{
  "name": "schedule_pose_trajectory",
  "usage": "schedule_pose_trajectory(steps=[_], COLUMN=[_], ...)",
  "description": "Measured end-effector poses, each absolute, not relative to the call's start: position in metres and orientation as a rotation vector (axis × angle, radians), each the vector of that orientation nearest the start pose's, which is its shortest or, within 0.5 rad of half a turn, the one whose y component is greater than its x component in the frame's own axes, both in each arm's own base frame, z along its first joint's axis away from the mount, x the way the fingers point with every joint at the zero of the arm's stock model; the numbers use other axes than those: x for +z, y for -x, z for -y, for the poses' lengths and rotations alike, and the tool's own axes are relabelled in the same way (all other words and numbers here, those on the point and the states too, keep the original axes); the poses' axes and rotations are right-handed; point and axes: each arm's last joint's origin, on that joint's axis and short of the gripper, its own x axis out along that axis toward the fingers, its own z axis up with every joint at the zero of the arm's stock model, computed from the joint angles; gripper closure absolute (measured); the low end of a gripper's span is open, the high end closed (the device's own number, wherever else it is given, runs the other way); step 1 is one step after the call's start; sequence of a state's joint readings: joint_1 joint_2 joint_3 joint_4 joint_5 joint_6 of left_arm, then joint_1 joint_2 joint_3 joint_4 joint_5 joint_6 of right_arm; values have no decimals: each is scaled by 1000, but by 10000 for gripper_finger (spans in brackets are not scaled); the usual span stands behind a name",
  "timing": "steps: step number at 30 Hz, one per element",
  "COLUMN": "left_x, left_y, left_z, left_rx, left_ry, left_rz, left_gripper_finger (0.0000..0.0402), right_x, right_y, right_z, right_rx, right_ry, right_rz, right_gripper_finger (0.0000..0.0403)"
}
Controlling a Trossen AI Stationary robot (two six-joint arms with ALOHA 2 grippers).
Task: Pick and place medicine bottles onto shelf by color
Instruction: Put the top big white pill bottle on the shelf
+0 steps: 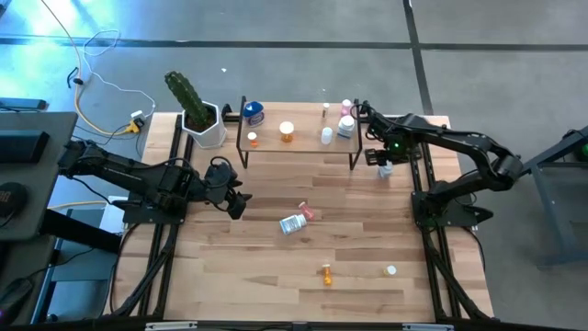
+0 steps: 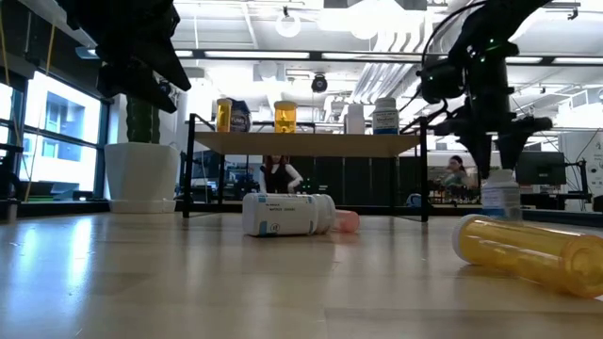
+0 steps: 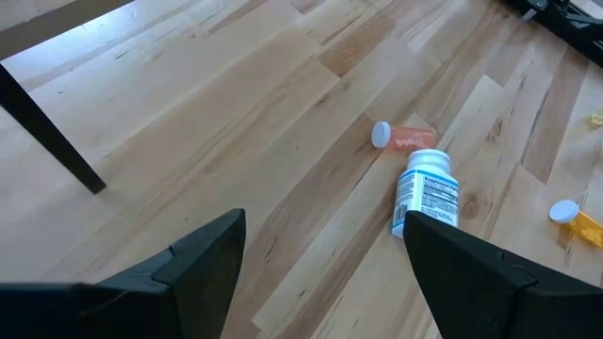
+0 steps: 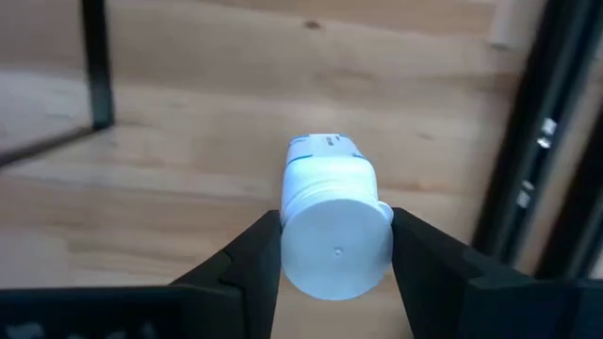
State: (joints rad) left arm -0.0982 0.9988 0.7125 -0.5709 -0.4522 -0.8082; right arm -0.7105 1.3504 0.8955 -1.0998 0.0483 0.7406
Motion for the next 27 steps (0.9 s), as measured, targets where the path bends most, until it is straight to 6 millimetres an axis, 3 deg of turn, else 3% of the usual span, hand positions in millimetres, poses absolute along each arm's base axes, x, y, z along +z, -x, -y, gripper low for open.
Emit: schedule_pose_trajectory(steps=[5, 16, 22, 27], left_x=[243, 243, 245, 247], left_y=[-191, -191, -193, -197], left_z=[6, 6, 7, 9], left_rx=[637, 623, 572, 473], left_ry=[519, 490, 458, 449], left_rz=[-638, -646, -645, -651], left_gripper_finger=[122, 122, 122, 122], right_x=[224, 259, 267, 272], right_y=[-150, -140, -145, -162], right_z=[125, 83, 58, 40], right_rx=[-1147, -944, -857, -745], right_ry=[-1082, -1202, -1205, -1208], right_rz=[-1239, -1058, -1032, -960], right_gripper_finger=[247, 248, 248, 248])
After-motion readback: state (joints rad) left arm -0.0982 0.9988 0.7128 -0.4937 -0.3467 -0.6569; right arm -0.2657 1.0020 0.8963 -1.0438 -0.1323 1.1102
